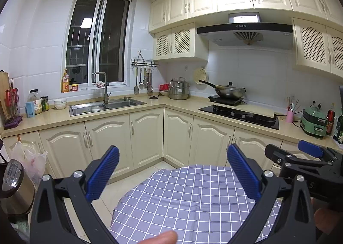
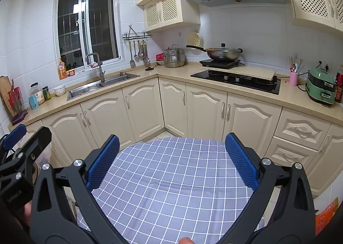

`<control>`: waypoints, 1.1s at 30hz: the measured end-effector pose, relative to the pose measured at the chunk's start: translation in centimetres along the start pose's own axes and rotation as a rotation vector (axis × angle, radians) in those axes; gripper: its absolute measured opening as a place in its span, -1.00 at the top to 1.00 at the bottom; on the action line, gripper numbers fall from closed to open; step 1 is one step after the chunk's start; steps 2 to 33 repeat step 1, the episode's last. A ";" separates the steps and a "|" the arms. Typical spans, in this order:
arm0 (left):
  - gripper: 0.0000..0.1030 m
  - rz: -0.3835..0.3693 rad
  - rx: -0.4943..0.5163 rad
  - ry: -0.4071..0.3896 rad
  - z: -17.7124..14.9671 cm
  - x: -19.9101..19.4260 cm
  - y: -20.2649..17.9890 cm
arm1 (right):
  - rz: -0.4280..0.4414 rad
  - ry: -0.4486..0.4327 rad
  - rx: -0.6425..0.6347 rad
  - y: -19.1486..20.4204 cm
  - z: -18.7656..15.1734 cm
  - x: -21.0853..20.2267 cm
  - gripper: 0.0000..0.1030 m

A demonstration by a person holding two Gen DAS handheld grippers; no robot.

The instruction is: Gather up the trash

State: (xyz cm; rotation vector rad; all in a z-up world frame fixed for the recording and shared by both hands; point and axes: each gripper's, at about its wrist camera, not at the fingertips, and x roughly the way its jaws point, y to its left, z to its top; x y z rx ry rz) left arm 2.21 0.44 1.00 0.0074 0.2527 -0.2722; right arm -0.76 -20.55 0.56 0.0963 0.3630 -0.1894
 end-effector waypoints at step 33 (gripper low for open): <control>-0.91 0.001 0.001 0.002 -0.1 0.0 0.0 | 0.000 0.001 -0.001 0.1 0.0 0.0 -0.88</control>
